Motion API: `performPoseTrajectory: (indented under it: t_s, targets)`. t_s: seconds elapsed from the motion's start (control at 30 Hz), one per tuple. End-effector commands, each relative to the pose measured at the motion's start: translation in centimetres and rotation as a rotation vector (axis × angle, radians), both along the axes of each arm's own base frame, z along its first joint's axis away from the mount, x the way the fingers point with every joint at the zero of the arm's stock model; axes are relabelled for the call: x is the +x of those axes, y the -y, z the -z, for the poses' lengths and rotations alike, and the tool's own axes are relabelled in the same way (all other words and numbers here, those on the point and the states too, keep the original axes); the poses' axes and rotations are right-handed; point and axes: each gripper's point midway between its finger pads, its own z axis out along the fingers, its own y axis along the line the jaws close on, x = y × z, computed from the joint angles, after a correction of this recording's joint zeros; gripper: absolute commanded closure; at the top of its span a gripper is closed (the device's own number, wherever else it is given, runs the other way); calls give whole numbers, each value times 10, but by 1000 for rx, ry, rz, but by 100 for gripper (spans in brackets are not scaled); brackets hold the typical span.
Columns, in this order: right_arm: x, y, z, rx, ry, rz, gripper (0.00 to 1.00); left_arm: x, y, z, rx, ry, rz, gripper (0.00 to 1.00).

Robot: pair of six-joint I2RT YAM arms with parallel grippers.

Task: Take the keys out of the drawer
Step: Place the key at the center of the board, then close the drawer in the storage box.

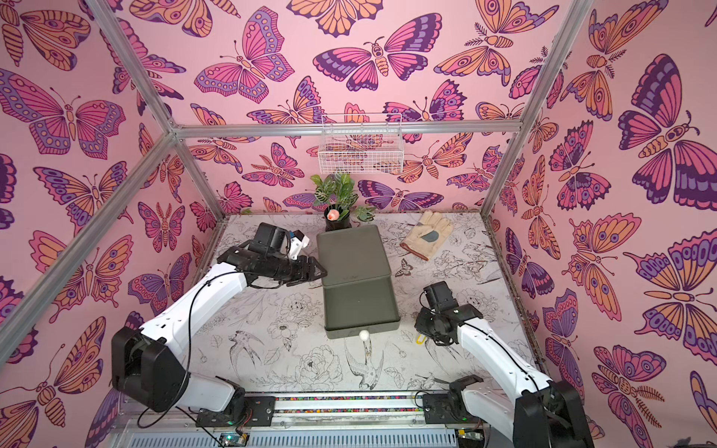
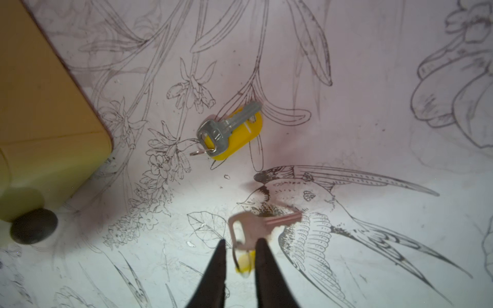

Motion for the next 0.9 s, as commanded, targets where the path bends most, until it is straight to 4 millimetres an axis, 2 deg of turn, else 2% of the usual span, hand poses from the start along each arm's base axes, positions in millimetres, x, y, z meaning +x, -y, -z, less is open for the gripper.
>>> performPoseTrajectory:
  t_s: [0.0,0.07,0.17,0.23,0.33,0.47,0.67,0.8,0.87]
  targets:
    - [9,4,-10,-18,36,19,56,-26,-31,54,176,-185,-42,31]
    - [9,4,-24,-17,52,5,53,-23,-31,48,180,-162,-48,31]
    - [2,2,-59,10,85,-21,53,-11,-33,29,190,-80,-54,31]
    - [-11,-6,-88,85,115,-63,54,-3,-34,17,197,-29,-56,31]
    - [-38,-23,-108,210,79,-115,54,11,-31,-2,189,41,-59,32]
    - [-73,-51,-121,306,39,-245,55,25,-17,-9,170,73,-28,31]
    - [-109,-59,-128,321,49,-326,55,31,-7,-12,167,100,-13,31]
    - [-122,-65,-125,361,40,-337,56,32,1,-14,161,108,8,31]
    - [-120,-75,-125,381,63,-349,57,32,6,-12,162,109,28,31]
